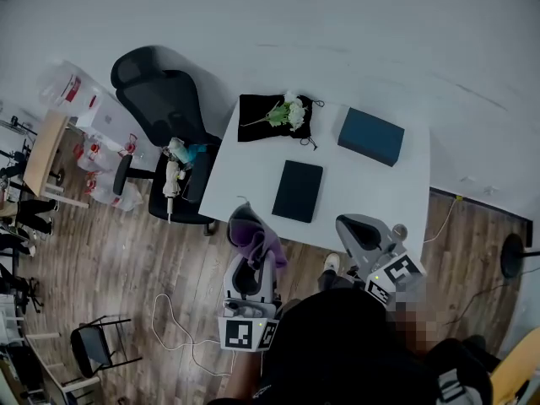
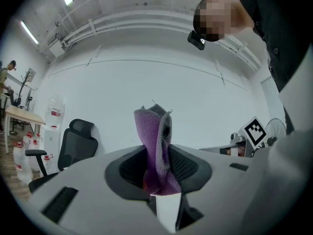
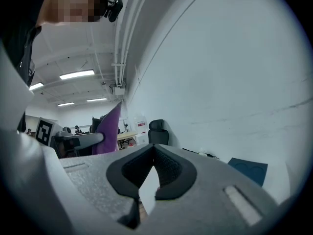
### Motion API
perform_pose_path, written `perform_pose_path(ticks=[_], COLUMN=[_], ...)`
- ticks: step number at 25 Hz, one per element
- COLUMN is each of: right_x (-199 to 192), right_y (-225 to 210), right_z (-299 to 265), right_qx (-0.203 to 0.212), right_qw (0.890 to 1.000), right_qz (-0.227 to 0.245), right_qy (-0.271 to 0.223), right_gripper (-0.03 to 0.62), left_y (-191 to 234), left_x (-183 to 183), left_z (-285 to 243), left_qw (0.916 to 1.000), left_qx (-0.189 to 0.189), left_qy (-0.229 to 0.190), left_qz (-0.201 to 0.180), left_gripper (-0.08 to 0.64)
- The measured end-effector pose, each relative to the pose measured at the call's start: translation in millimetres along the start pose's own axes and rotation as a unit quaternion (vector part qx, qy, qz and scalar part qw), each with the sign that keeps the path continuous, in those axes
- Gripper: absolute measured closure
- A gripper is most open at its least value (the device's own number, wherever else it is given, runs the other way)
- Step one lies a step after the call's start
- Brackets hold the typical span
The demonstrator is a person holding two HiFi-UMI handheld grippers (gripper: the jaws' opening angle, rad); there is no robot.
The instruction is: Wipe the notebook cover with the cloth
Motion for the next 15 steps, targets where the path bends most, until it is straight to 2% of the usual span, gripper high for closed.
perform_pose_path(ticks=[6,15], right_x=[12.4,14.9], right_y=[-30.0,-54.3], right_z=[-7.9,-4.5], right_qx=[0.017,0.001], right_qw=[1.0,1.0], right_qz=[0.019,0.013], right_qy=[-0.011,-0.01], right_gripper=[0.588,0.588], left_y=[-7.7,-16.8], left_x=[-13.1,-26.1], left_z=[-30.8,-70.4], left_qw=[0.9996,0.9992], left_qx=[0.02,-0.008], left_qy=[0.004,0.026], left_qz=[0.02,0.028], left_gripper=[0.436,0.436])
Point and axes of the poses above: the fingertips, and each gripper's own axes: z backward along the fingers, y to its left, x out of its top, the point moved 6 cm from there along z, backward along the fingers, and after that the axes turned 5 degrees about -y, right-handed, at the moved point
